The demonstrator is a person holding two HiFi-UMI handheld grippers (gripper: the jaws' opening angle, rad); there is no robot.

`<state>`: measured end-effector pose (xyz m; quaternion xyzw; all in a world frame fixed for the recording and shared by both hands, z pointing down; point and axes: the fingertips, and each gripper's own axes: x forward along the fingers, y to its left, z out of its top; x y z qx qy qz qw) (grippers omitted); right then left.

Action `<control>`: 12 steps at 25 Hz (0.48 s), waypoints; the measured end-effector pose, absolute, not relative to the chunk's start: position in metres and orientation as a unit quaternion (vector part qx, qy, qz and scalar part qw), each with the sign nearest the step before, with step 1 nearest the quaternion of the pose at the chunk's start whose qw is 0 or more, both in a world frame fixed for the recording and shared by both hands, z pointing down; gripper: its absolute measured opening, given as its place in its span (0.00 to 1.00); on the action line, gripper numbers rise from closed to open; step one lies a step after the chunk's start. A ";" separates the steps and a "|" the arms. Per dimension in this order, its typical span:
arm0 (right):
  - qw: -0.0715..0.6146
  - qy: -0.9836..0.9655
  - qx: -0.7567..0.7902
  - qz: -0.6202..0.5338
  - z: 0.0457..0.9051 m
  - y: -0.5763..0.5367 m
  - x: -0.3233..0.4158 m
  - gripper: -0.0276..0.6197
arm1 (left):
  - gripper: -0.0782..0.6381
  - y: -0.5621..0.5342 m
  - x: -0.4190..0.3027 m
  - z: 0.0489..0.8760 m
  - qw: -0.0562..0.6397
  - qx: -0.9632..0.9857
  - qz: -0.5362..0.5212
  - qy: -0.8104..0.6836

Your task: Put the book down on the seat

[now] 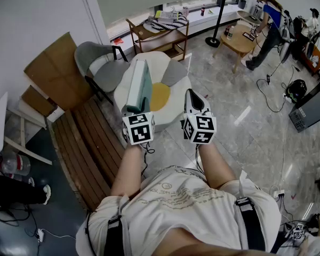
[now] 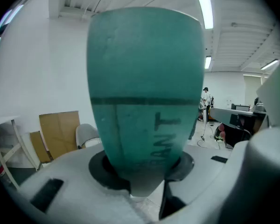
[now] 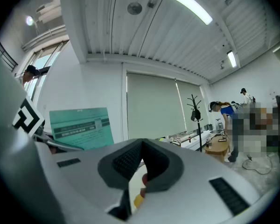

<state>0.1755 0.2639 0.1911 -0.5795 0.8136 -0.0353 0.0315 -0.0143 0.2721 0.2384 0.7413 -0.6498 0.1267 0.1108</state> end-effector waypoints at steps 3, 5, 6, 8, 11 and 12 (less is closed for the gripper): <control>0.039 0.817 -0.574 -0.040 0.191 0.266 0.161 0.08 | 0.33 0.272 -0.024 0.240 0.112 0.742 0.126 -0.649; 0.038 0.818 -0.572 -0.037 0.191 0.267 0.155 0.08 | 0.33 0.271 -0.029 0.240 0.108 0.743 0.125 -0.649; 0.036 0.819 -0.572 -0.036 0.191 0.267 0.153 0.08 | 0.33 0.271 -0.030 0.240 0.107 0.744 0.125 -0.648; 0.032 0.819 -0.572 -0.035 0.192 0.268 0.149 0.08 | 0.33 0.272 -0.030 0.240 0.110 0.746 0.126 -0.645; 0.028 0.820 -0.570 -0.033 0.191 0.269 0.141 0.08 | 0.33 0.274 -0.036 0.240 0.113 0.747 0.125 -0.643; 0.027 0.821 -0.570 -0.033 0.191 0.270 0.137 0.08 | 0.33 0.275 -0.039 0.240 0.113 0.747 0.124 -0.643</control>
